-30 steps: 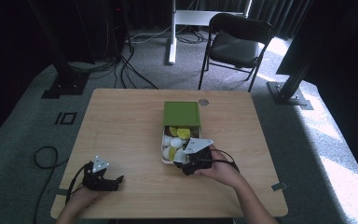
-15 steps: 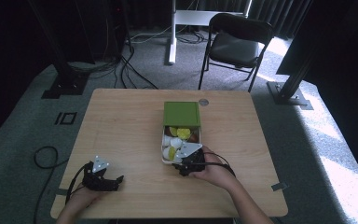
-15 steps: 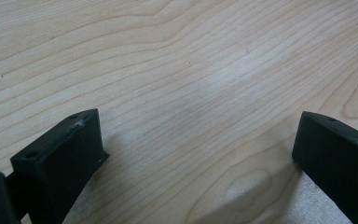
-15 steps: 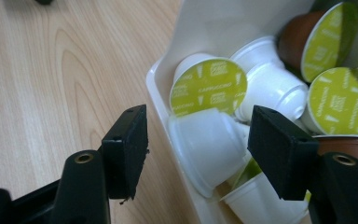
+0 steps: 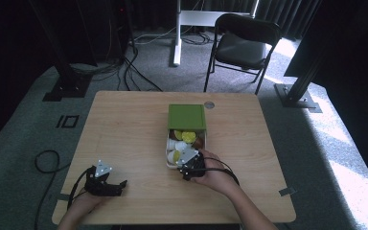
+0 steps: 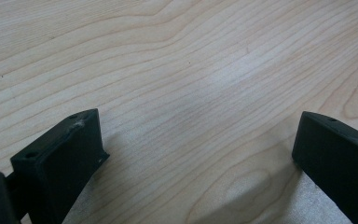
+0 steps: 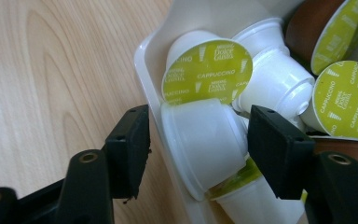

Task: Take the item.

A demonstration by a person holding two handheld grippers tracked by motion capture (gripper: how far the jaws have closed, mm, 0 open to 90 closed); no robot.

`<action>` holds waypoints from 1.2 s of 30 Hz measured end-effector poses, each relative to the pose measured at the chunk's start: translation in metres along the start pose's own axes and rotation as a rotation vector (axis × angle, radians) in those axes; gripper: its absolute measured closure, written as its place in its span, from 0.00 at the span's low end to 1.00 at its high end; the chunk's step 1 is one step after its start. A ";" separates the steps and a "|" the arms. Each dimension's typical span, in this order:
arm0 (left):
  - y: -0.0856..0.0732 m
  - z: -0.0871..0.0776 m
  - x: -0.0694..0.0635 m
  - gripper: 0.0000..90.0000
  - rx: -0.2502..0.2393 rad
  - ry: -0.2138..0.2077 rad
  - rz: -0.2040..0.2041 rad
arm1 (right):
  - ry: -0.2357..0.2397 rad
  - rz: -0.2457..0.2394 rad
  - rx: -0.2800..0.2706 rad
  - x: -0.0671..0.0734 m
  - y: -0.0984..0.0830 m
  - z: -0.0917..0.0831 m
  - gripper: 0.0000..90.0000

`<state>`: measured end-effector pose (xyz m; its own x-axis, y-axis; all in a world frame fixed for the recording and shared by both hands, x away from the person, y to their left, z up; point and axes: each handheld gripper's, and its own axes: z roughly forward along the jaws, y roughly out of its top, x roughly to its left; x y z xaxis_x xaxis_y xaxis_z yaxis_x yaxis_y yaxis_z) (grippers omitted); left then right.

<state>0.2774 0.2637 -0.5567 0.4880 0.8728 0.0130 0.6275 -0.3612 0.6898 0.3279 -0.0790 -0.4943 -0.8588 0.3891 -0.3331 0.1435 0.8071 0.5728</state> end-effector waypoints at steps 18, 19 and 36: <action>0.000 0.000 0.000 0.03 0.000 0.000 0.000 | 0.072 -0.006 0.092 -0.006 0.010 0.013 0.44; 0.000 0.000 0.000 0.03 0.000 0.000 0.000 | 0.072 -0.006 0.092 -0.006 0.010 0.013 0.44; 0.000 0.000 0.000 0.03 0.000 0.000 0.000 | 0.124 -0.036 0.072 -0.008 0.007 0.003 0.49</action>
<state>0.2773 0.2637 -0.5566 0.4877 0.8729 0.0127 0.6278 -0.3608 0.6898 0.3368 -0.0752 -0.4899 -0.9176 0.3054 -0.2545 0.1429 0.8508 0.5057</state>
